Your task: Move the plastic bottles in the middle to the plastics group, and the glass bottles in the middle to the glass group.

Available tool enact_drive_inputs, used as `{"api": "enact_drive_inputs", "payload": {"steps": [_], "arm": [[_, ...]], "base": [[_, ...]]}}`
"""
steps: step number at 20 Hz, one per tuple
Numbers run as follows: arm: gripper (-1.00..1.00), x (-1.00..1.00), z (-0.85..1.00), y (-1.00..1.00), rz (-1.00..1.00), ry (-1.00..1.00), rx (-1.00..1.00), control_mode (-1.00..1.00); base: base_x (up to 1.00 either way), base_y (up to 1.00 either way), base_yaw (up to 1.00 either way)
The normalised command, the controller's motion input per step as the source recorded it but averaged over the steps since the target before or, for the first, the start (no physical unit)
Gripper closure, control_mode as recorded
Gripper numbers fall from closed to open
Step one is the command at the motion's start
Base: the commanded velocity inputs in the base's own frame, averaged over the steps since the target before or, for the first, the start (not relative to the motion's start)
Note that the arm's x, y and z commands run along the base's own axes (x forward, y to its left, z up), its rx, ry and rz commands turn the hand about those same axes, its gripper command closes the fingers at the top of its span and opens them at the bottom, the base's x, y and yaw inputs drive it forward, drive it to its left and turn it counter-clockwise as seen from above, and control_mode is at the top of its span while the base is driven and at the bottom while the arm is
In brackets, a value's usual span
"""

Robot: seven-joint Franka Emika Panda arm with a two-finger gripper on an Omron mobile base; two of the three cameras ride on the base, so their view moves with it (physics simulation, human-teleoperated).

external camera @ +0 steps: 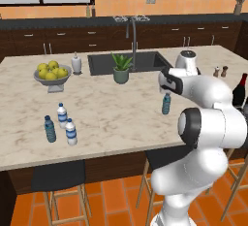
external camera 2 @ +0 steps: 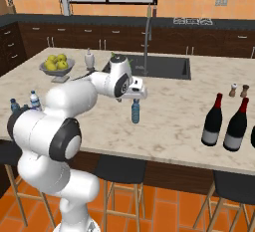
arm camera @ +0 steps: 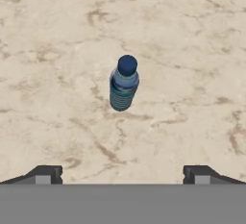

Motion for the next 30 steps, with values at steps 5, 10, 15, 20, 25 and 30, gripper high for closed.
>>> {"api": "enact_drive_inputs", "payload": {"steps": [5, 10, 15, 20, 25, 30], "arm": [[-1.00, 0.32, -0.18, -0.06, -0.04, 0.08, 0.03, -1.00], [-1.00, 0.20, -0.12, 0.00, -0.03, 0.00, 0.09, -1.00], [-1.00, 0.28, -0.24, 0.00, -0.06, 0.00, 0.06, -1.00], [-1.00, 0.25, -0.21, -0.04, -0.06, 0.02, 0.00, -1.00], [-1.00, 0.23, -0.21, -0.04, -0.02, -0.01, 0.00, -1.00], [-1.00, 0.22, -0.17, -0.07, 0.00, 0.00, 0.00, -1.00]], "base": [[0.00, 0.00, 0.00], [0.00, 0.00, 0.00], [0.00, 0.00, 0.00], [0.00, 0.00, 0.00], [0.00, 0.00, 0.00], [0.00, 0.00, 0.00]]}}
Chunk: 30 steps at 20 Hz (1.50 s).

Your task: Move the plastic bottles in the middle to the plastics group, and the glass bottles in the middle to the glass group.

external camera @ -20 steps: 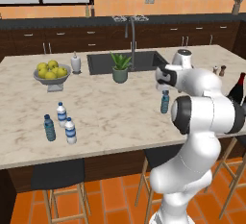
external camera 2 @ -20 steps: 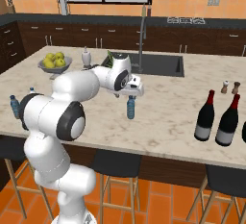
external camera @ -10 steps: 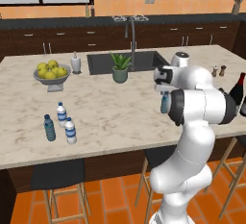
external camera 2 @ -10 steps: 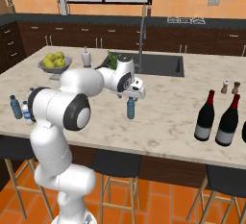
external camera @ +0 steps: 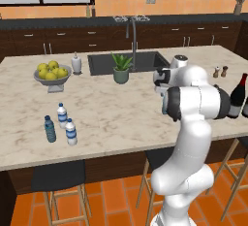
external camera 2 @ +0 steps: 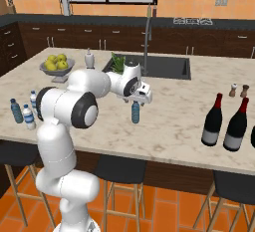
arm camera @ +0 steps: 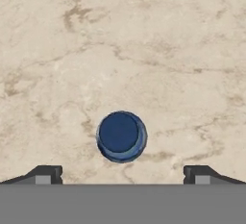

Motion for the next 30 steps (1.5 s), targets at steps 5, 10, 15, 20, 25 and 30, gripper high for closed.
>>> {"api": "enact_drive_inputs", "payload": {"steps": [5, 10, 15, 20, 25, 30], "arm": [[-1.00, 0.18, -0.15, -0.04, 0.00, 0.00, 0.00, -1.00], [-1.00, 0.16, -0.12, 0.00, 0.00, 0.00, 0.00, -1.00], [-1.00, 0.13, -0.11, 0.00, 0.00, 0.00, 0.00, -1.00], [-1.00, 0.07, -0.09, 0.00, 0.00, 0.00, 0.00, -1.00], [1.00, -0.07, -0.10, -0.02, 0.00, 0.00, 0.00, -1.00], [1.00, -0.34, -0.04, -0.07, 0.00, 0.00, 0.01, -1.00]], "base": [[0.00, 0.00, 0.00], [0.00, 0.00, 0.00], [0.00, 0.00, 0.00], [0.00, 0.00, 0.00], [0.00, 0.00, 0.00], [0.00, 0.00, 0.00]]}}
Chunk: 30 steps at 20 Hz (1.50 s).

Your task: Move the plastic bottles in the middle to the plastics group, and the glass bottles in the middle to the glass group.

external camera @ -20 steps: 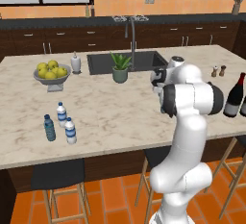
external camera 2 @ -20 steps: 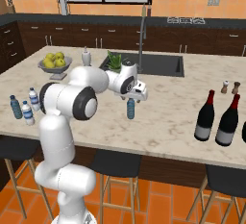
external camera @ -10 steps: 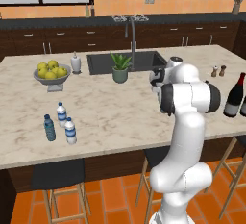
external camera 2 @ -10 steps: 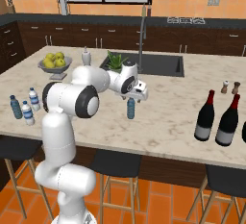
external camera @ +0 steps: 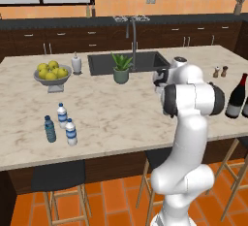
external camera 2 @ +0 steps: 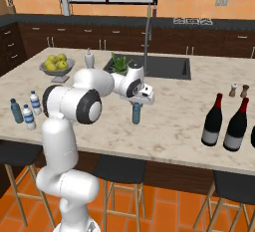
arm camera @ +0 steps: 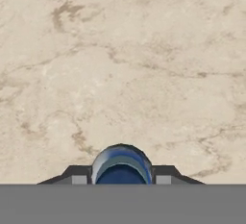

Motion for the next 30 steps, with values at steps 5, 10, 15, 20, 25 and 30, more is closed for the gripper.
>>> {"api": "enact_drive_inputs", "payload": {"steps": [5, 10, 15, 20, 25, 30], "arm": [[1.00, -0.68, 0.24, 0.12, 0.00, -0.02, 0.04, -1.00], [1.00, -0.69, 0.43, 0.38, 0.04, -0.04, 0.01, -1.00], [1.00, -0.68, 0.44, 0.55, 0.06, 0.00, 0.00, -1.00], [1.00, -0.57, 0.41, 0.77, 0.00, 0.00, 0.00, -1.00], [1.00, -0.44, 0.29, 0.92, 0.00, 0.00, 0.00, -1.00], [1.00, -0.30, 0.22, 1.00, 0.00, 0.06, 0.00, -1.00]], "base": [[0.00, 0.00, 0.00], [0.00, 0.00, 0.00], [0.00, 0.00, 0.00], [0.00, 0.00, 0.00], [0.00, 0.00, 0.00], [0.00, 0.00, 0.00]]}}
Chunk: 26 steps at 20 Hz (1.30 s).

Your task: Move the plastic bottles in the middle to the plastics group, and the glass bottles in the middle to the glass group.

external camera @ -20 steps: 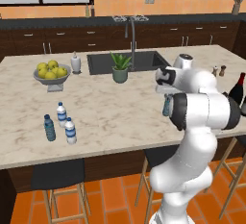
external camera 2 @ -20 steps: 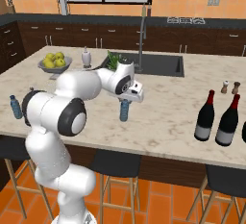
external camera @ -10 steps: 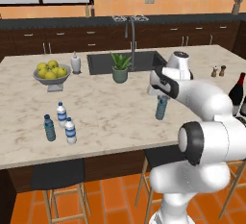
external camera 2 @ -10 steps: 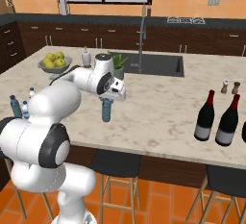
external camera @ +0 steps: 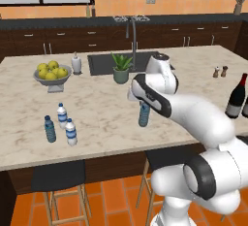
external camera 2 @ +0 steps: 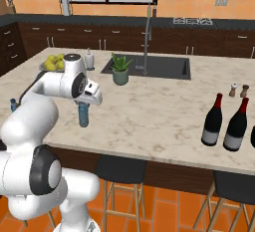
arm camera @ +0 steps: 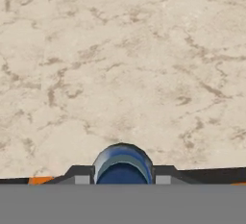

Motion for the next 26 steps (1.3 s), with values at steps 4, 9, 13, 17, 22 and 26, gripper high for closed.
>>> {"api": "enact_drive_inputs", "payload": {"steps": [4, 9, 13, 17, 22, 26], "arm": [[1.00, -0.17, 0.16, 1.00, 0.03, 0.11, 0.00, -1.00], [1.00, -0.07, 0.06, 1.00, 0.06, 0.09, 0.00, -1.00], [1.00, 0.01, 0.00, 0.91, 0.02, -0.03, 0.00, -1.00], [1.00, 0.36, -0.06, 0.77, 0.00, -0.06, 0.00, -1.00], [1.00, 0.47, -0.18, 0.46, 0.00, -0.05, 0.05, -1.00], [1.00, 0.49, -0.21, 0.39, 0.00, 0.00, 0.06, -1.00]], "base": [[0.00, 0.00, 0.00], [0.00, 0.00, 0.00], [0.00, 0.00, 0.00], [0.00, 0.00, 0.00], [0.00, 0.00, 0.00], [0.00, 0.00, 0.00]]}}
